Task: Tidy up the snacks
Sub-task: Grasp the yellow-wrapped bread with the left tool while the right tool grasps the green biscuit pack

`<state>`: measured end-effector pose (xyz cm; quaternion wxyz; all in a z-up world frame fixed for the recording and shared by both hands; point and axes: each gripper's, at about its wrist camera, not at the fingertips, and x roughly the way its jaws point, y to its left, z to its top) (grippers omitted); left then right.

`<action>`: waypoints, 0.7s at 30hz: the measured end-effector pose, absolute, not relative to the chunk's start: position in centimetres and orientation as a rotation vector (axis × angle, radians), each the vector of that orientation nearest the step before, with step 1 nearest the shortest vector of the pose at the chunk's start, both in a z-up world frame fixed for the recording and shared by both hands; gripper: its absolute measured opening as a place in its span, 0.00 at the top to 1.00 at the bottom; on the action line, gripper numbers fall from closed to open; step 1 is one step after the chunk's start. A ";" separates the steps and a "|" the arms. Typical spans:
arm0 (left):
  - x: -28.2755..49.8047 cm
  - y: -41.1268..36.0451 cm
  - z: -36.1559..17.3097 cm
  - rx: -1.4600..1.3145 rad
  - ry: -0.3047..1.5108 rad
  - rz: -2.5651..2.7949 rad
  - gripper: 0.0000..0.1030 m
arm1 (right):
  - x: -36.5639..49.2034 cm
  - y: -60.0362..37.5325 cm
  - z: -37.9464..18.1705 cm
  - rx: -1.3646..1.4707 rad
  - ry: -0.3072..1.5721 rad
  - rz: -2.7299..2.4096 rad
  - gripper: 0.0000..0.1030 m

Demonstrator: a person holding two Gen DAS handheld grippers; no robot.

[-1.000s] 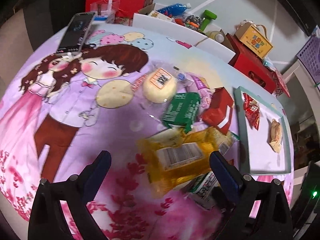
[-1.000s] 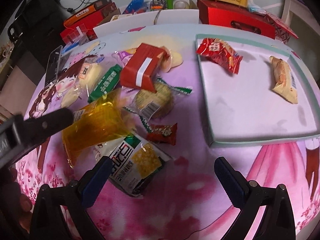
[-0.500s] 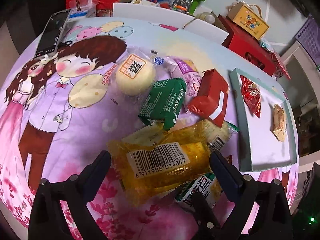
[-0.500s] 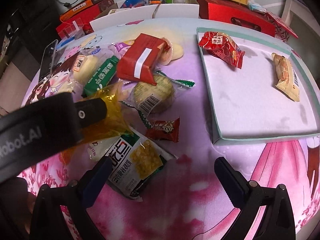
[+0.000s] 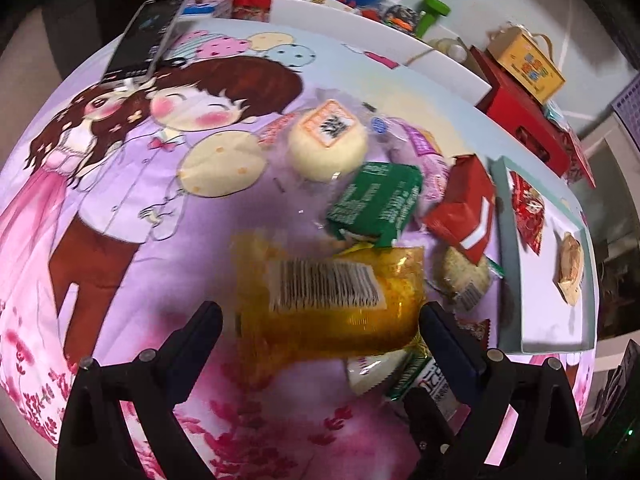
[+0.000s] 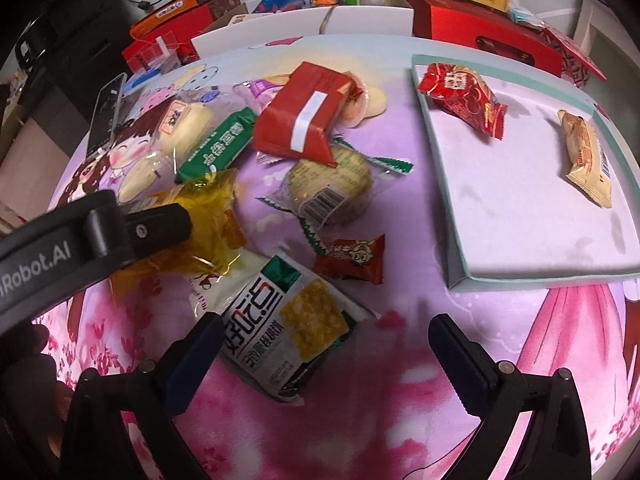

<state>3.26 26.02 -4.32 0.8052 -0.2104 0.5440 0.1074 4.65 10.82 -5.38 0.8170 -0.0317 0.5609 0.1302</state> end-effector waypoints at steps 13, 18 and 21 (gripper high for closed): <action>0.3 30.0 -4.2 -0.486 1.143 0.419 0.04 | 4.8 11.3 -6.2 -0.065 1.223 0.279 0.00; -0.5 31.0 -4.1 -0.499 1.126 0.481 0.04 | 5.0 10.7 -6.3 -0.061 1.229 0.280 0.00; -0.7 32.0 -4.3 -0.522 1.118 0.539 0.04 | 5.1 10.4 -6.3 -0.056 1.234 0.277 0.00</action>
